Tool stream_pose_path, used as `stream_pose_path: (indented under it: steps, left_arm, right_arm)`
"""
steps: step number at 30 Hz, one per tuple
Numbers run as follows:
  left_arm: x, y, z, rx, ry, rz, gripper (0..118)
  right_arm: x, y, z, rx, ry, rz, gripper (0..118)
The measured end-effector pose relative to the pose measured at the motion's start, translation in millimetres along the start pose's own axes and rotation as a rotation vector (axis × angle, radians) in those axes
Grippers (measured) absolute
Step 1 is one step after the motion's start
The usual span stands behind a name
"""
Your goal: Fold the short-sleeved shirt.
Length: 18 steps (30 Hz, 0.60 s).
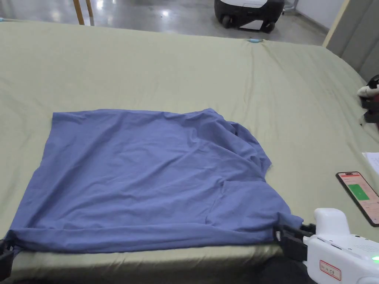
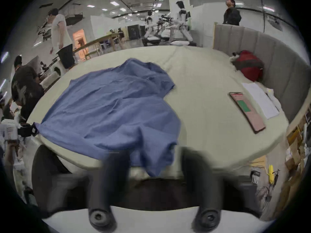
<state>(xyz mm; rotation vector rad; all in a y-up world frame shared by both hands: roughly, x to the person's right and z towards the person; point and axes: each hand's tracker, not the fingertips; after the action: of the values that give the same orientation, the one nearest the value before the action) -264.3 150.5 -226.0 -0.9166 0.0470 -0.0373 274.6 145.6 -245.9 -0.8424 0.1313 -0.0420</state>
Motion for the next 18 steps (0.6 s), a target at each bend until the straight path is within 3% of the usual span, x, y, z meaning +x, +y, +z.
stream_pose_path:
  steps: [1,8,12,15,18]
  left_arm:
    - [1.3,0.5,0.6,-0.001,-0.003,0.001,4]
    - [2.8,27.8,37.0,0.123,0.131,-0.069,4]
    - [9.4,90.6,45.8,0.209,0.126,-0.097,4]
    - [14.8,141.3,13.1,0.217,0.133,-0.162,4]
    - [17.2,182.3,-48.0,0.101,0.165,-0.202,4]
  right_arm:
    - [-0.5,2.4,-4.3,-0.011,-0.019,-0.006,11]
    - [-1.0,35.8,33.7,0.087,-0.014,-0.049,10]
    - [-6.6,85.2,42.8,0.182,-0.013,0.026,10]
    - [-7.1,128.1,15.3,0.196,-0.005,0.051,10]
    - [-5.5,165.5,-37.8,0.165,-0.01,0.039,10]
